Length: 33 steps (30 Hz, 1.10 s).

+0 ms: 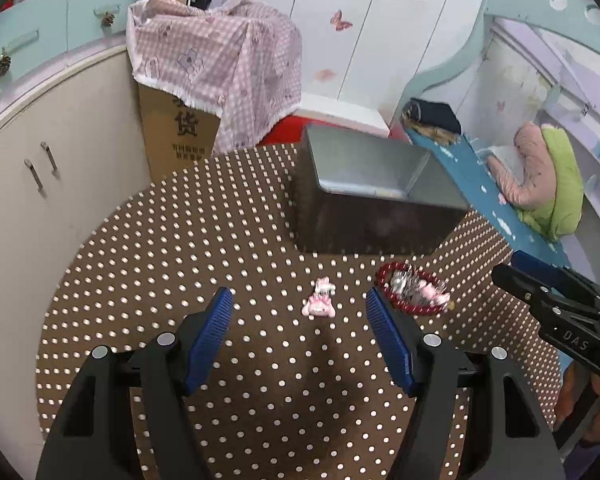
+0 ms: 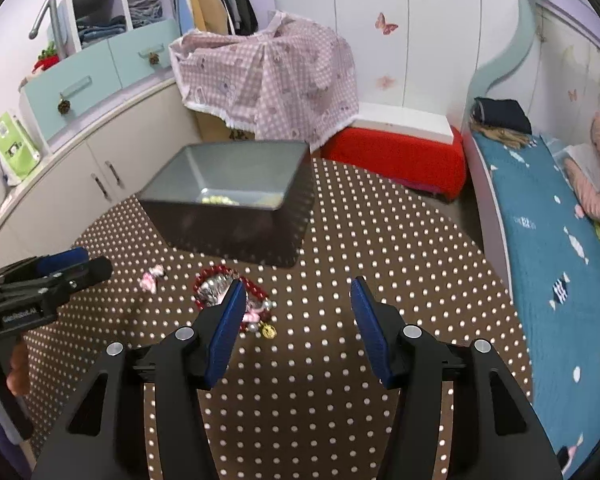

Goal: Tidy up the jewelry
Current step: 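Grasp the small pink charm with the left gripper while the right approaches the red bracelet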

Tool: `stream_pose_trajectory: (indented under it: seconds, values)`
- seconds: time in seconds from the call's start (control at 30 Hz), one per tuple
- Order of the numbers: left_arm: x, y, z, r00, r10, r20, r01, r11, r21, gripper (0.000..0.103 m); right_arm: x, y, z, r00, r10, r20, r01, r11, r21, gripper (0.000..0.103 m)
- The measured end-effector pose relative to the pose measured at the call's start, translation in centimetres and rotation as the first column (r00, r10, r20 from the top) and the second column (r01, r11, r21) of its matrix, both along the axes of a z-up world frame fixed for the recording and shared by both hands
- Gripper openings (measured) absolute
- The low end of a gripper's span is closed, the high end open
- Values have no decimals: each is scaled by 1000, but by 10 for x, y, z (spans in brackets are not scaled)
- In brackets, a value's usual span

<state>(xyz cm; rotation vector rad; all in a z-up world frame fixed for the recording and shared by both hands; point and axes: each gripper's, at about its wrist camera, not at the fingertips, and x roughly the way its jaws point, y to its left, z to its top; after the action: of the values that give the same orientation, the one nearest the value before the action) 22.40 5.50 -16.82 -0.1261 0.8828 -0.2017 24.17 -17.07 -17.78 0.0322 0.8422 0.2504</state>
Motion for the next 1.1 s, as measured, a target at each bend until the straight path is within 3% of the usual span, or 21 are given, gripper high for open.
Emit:
stream_pose_trajectory:
  seconds: [0.4, 0.47, 0.6, 0.63, 0.97, 1.1]
  values:
    - [19, -25, -28, 999, -24, -34, 27, 995, 93, 64, 12, -1, -27, 998, 20, -57, -18, 999, 31, 53]
    - [21, -27, -30, 999, -33, -41, 37, 995, 98, 50, 13, 1, -29, 998, 28, -59, -26, 999, 36, 53]
    - [21, -31, -32, 999, -37, -33, 42, 988, 149, 34, 14, 3, -33, 997, 40, -68, -38, 999, 31, 53]
    - [22, -32, -32, 999, -38, -31, 42, 986, 159, 19, 13, 3, -34, 997, 41, -69, -39, 999, 29, 53]
    - [6, -25, -21, 999, -50, -18, 52, 992, 116, 16, 4, 35, -24, 991, 127, -31, -127, 992, -2, 53]
    - [-4, -20, -16, 998, -57, -4, 57, 993, 102, 10, 3, 53, -22, 985, 171, -28, -172, 985, -31, 42]
